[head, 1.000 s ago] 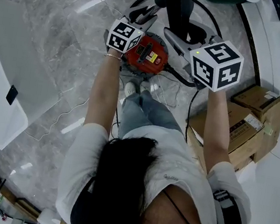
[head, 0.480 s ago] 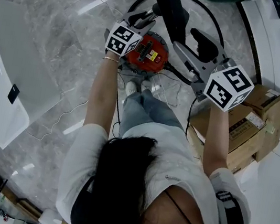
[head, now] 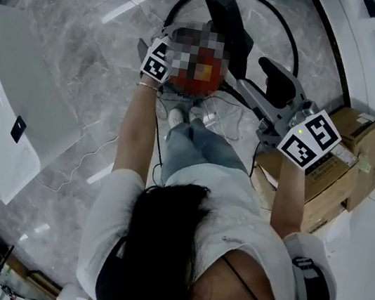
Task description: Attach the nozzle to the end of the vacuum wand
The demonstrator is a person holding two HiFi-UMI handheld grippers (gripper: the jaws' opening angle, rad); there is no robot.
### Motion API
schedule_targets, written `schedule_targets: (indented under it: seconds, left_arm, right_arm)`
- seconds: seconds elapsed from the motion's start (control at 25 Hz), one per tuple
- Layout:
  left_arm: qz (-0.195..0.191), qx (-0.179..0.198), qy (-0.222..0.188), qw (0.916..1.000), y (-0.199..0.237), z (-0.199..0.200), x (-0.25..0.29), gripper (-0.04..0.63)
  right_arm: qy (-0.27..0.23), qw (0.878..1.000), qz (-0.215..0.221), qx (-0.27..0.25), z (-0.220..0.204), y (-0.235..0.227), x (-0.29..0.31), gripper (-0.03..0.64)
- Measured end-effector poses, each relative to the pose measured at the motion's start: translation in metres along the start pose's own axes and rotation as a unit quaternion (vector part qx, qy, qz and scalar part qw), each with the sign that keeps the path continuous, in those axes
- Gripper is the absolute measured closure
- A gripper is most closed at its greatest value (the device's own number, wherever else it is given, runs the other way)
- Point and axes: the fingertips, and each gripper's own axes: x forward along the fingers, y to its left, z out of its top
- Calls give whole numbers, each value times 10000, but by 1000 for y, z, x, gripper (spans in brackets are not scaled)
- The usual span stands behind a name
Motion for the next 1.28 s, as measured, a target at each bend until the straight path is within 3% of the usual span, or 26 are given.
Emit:
schedule_targets:
  seconds: [0.12, 0.36, 0.56, 0.96, 1.28]
  left_arm:
    - [5, 24, -18, 10000, -7, -4, 2, 423]
    - [-132, 206, 76, 9997, -26, -17, 6, 422]
    - [-205, 252, 153, 9994, -40, -29, 7, 414]
    - [67, 226, 280, 9993, -40, -37, 0, 413]
    - [693, -407, 246, 9965, -37, -38, -14, 393]
  right_arm:
    - [12, 9993, -367, -103, -13, -3, -1, 334]
    - [-26, 9955, -929, 186, -35, -12, -4, 334]
    - [290, 9914, -1254, 229, -58, -12, 0, 334]
    - [-278, 9775, -1240, 1684, -67, 1, 7, 385]
    - [-119, 9851, -938, 1435, -70, 20, 15, 384]
